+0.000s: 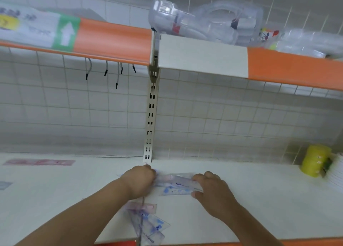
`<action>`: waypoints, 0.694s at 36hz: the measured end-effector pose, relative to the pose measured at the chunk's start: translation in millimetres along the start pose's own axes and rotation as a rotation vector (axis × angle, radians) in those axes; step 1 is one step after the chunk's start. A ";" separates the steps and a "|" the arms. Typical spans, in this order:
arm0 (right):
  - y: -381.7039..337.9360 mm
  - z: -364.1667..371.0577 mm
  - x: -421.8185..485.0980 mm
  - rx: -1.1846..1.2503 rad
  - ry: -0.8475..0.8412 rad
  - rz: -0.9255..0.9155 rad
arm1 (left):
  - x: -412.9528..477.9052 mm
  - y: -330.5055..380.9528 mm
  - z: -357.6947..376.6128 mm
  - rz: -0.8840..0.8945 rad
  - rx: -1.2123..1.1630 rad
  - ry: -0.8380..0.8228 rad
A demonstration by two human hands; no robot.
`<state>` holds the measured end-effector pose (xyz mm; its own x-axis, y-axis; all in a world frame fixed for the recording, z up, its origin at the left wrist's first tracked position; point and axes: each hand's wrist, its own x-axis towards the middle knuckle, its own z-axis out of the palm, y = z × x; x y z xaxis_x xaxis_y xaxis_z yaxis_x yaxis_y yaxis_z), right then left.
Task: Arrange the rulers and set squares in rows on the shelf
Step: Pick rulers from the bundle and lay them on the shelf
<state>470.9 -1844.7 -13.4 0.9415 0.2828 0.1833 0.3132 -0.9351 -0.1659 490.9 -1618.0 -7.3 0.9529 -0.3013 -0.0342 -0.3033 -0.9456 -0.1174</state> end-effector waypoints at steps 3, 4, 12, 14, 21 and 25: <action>-4.6 -2.8 0.0 0.007 -0.013 -0.018 | -8.9 -2.4 -2.1 -0.019 -0.005 -0.017; -6.1 -3.5 0.2 0.006 -0.020 -0.025 | -12.1 -4.3 -1.6 -0.030 -0.009 -0.017; -33.3 -1.4 2.5 -0.003 -0.037 -0.137 | -53.1 -12.3 -2.6 -0.164 0.031 0.036; -45.1 0.7 3.5 0.005 -0.047 -0.175 | -67.6 -17.3 -1.7 -0.208 0.042 0.049; -94.5 8.0 3.8 0.019 -0.106 -0.296 | -121.3 -42.3 4.6 -0.332 0.055 0.075; -124.1 10.2 1.0 0.011 -0.133 -0.347 | -150.9 -60.6 8.1 -0.414 0.039 0.088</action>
<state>434.3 -1726.2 -2.5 0.7867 0.6087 0.1027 0.6173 -0.7765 -0.1265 365.5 -1514.3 -3.0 0.9898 0.0923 0.1085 0.1073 -0.9841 -0.1413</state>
